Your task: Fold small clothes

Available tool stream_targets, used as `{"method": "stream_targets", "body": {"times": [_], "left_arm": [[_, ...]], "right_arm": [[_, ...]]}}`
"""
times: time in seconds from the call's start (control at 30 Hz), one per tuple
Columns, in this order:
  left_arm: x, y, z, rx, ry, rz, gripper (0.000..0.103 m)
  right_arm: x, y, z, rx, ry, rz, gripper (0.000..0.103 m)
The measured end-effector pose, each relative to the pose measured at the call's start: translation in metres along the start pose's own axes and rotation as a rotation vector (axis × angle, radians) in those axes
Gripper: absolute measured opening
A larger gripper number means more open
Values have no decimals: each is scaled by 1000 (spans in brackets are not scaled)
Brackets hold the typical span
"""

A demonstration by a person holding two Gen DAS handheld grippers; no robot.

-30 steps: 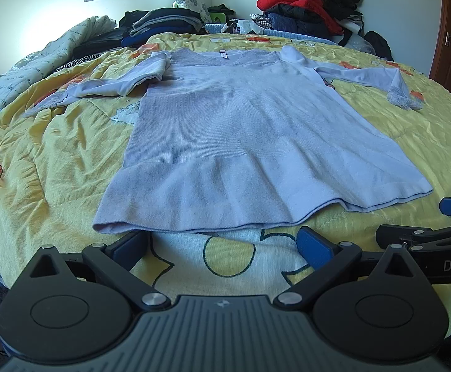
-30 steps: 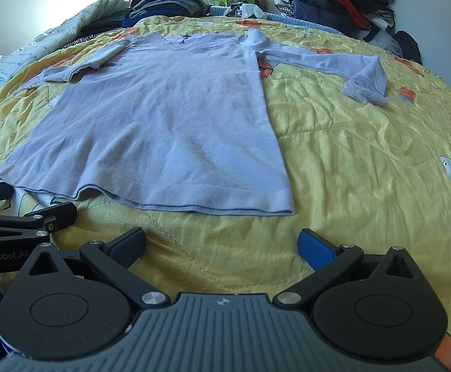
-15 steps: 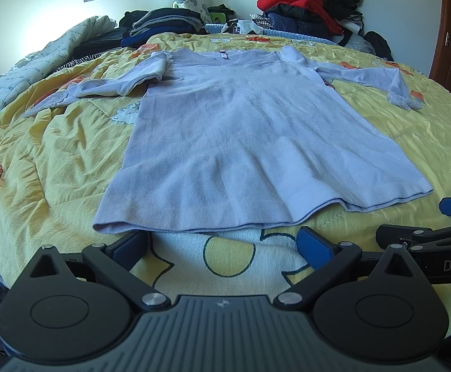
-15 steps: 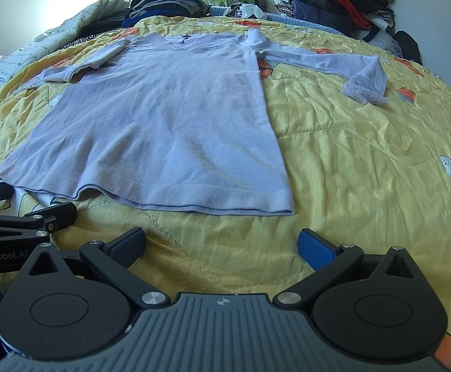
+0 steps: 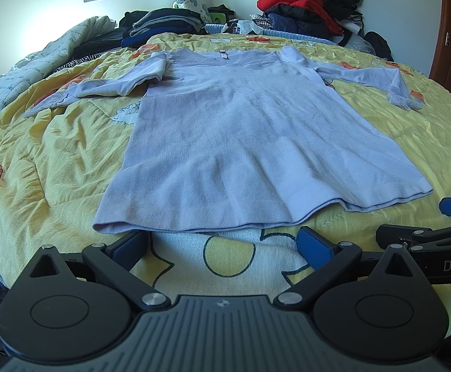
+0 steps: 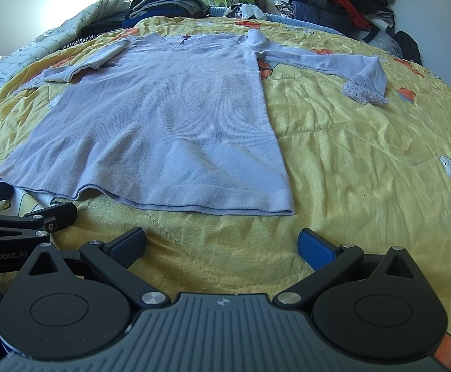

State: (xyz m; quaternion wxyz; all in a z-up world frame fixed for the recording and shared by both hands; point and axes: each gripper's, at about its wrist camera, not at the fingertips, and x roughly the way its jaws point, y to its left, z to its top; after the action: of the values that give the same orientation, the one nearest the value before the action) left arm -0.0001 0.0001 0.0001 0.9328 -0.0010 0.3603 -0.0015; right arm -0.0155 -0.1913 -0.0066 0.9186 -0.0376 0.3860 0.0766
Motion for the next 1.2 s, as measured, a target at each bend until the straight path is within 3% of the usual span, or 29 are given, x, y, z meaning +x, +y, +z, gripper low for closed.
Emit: {"method": "stream_targets", "body": {"times": [1.2], "left_arm": [[0,0,0,0,0,0,103]], "right_arm": [[3,-2,3,-9,1,8,102]]}}
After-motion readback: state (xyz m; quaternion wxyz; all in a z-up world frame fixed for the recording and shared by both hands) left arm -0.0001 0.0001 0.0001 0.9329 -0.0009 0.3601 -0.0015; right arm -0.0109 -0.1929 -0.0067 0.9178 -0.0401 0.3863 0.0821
